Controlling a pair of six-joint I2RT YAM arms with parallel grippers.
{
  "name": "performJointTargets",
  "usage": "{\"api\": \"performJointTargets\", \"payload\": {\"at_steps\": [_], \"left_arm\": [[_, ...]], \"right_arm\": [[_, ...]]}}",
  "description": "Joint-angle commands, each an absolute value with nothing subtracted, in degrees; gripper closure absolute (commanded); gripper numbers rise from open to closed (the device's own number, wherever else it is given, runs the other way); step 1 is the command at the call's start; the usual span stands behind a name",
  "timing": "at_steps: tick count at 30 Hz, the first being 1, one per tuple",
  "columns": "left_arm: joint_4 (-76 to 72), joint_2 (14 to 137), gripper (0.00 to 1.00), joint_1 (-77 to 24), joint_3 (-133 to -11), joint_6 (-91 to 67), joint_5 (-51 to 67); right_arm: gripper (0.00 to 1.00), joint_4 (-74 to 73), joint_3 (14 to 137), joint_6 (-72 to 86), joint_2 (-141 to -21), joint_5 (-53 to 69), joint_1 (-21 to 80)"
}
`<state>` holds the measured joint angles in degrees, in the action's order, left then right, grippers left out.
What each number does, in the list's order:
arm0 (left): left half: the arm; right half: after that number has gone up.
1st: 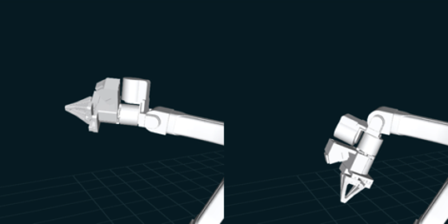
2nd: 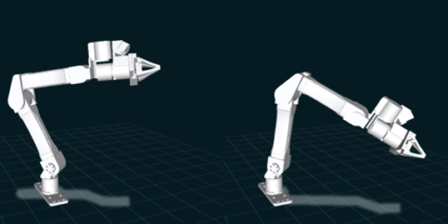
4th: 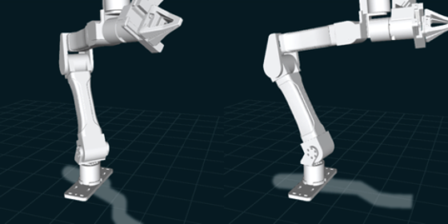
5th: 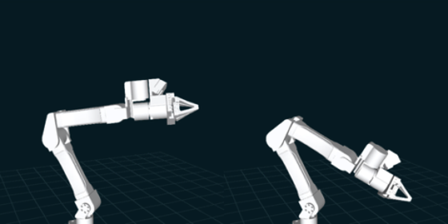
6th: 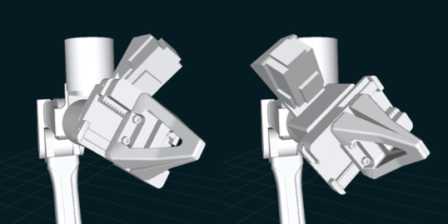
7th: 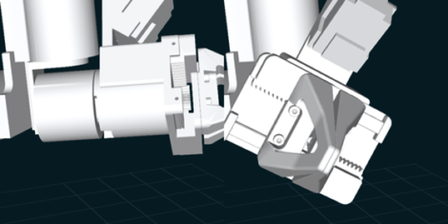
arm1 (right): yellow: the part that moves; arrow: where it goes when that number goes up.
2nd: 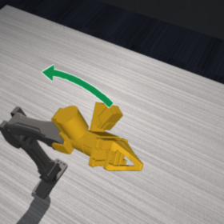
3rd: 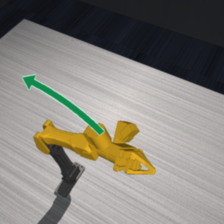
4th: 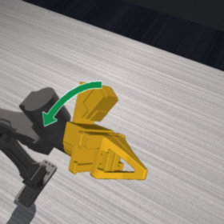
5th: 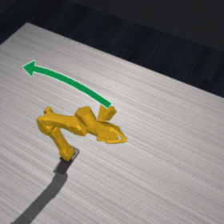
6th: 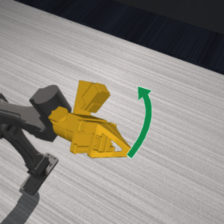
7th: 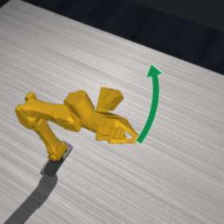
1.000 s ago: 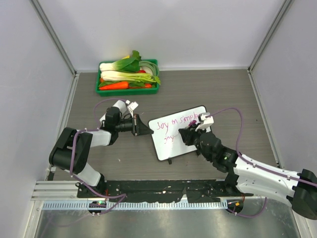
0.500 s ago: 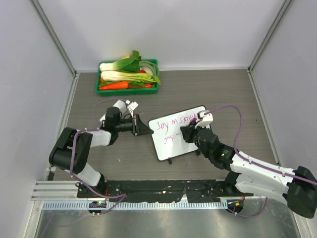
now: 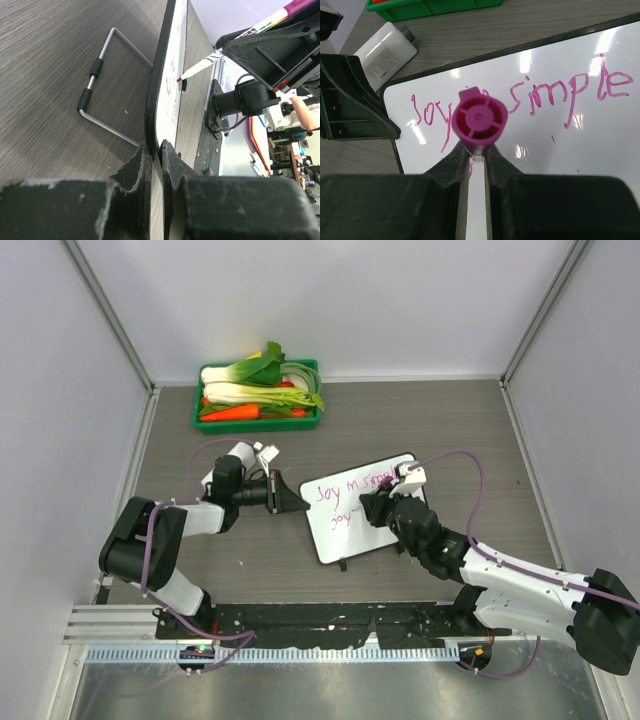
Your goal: Write a sentence on the whiteboard
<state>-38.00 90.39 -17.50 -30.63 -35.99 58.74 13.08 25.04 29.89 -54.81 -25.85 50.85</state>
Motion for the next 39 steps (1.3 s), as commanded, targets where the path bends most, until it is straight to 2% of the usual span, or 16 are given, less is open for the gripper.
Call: {"api": "performJointTargets", "payload": {"at_steps": [1, 21, 39], "left_arm": [[-35.95, 91.67, 1.00, -18.28, -30.41, -32.52, 59.06], [-36.03, 91.67, 1.00, -18.28, -30.32, -32.69, 59.06], [-36.04, 91.85, 1.00, -18.37, -30.32, -32.70, 59.15]], "right_arm": [[0.99, 13.98, 26.90, 29.53, -55.90, -25.14, 50.45], [0.98, 9.23, 23.91, 29.53, -52.47, -27.42, 50.45], [0.99, 11.86, 23.64, 30.32, -54.23, -23.20, 50.45]]}}
